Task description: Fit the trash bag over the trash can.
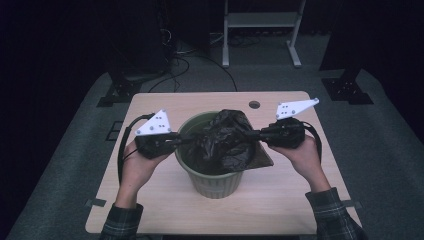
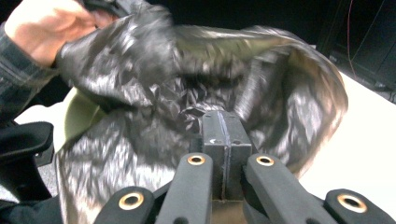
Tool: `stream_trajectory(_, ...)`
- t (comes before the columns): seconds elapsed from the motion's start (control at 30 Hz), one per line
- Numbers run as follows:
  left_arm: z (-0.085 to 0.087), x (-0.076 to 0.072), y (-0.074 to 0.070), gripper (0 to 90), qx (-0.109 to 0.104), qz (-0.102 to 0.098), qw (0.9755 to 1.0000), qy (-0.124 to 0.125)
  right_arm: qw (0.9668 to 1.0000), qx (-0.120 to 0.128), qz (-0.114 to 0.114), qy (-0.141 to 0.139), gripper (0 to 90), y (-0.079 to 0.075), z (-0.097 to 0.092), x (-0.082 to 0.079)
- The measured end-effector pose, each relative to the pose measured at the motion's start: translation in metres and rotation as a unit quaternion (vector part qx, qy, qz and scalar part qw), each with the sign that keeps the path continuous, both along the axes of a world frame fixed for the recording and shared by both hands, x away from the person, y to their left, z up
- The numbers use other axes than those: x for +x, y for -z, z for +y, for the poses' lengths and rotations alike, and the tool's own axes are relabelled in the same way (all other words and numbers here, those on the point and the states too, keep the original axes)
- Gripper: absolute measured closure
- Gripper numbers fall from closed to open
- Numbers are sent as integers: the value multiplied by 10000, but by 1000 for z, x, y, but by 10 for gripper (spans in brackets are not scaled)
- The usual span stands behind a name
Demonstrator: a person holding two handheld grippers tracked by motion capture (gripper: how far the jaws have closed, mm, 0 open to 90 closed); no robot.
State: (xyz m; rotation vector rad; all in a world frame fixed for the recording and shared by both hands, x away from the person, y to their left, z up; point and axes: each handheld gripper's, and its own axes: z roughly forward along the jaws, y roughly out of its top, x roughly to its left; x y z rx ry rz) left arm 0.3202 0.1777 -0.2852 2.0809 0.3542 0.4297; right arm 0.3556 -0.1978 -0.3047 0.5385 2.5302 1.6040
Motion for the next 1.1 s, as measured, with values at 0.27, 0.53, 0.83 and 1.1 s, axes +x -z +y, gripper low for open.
stream_trajectory(0.27, 16, -9, 9, 900, -118, 55, 9999, -19, 9998, 176, -24, 84, 830, 4, -9, -4)
stream_trajectory(0.53, 0, -14, 11, 900, -55, 69, 9996, 260, 9970, 643, -284, 330, 664, -24, -4, 2)
stream_trajectory(0.83, -5, -13, 12, 900, -83, 91, 9993, 360, 9977, 512, -93, 441, 652, -23, 23, 29)
stream_trajectory(1.1, 2, -9, 1, 486, -330, 33, 9984, 468, 9988, 283, 55, 385, 640, -11, 39, 37)
